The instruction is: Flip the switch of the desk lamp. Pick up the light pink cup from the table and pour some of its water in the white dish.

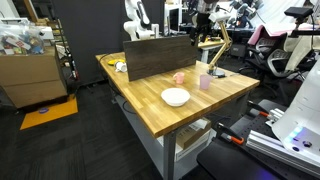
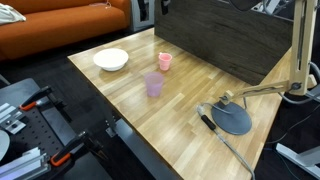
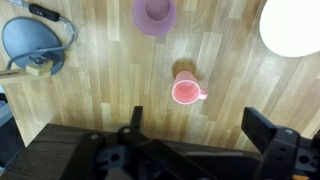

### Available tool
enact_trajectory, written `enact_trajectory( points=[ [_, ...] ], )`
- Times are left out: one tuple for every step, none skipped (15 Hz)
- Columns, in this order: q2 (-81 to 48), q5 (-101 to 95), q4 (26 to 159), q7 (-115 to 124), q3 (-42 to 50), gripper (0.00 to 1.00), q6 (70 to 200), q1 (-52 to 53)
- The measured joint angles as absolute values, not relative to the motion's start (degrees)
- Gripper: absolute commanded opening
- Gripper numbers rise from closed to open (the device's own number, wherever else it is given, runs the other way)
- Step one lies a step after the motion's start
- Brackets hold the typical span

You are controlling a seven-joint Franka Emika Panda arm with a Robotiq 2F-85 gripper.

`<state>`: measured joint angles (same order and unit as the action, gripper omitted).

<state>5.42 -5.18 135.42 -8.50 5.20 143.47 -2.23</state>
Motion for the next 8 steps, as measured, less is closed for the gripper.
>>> enact_trajectory(
  points=[
    [4.48, -5.27, 134.35, -9.38, 4.65, 1.0, 143.48, -1.77],
    [3.31, -5.71, 132.81, -10.56, 3.93, 1.0, 143.47, -1.24],
    [2.07, -6.31, 131.06, -11.91, 3.19, 1.0, 143.45, -0.7],
    [0.73, -6.62, 129.22, -13.69, 2.55, 1.0, 143.4, -0.15],
    [-0.56, -6.71, 127.52, -15.78, 1.92, 1.0, 143.37, 0.27],
    [-1.82, -6.81, 126.02, -18.0, 1.38, 1.0, 143.36, 0.64],
    [-3.07, -6.83, 124.77, -20.57, 0.88, 1.0, 143.35, 0.84],
    [-3.71, -6.73, 124.34, -20.81, 0.64, 1.0, 143.37, 0.88]
  ],
)
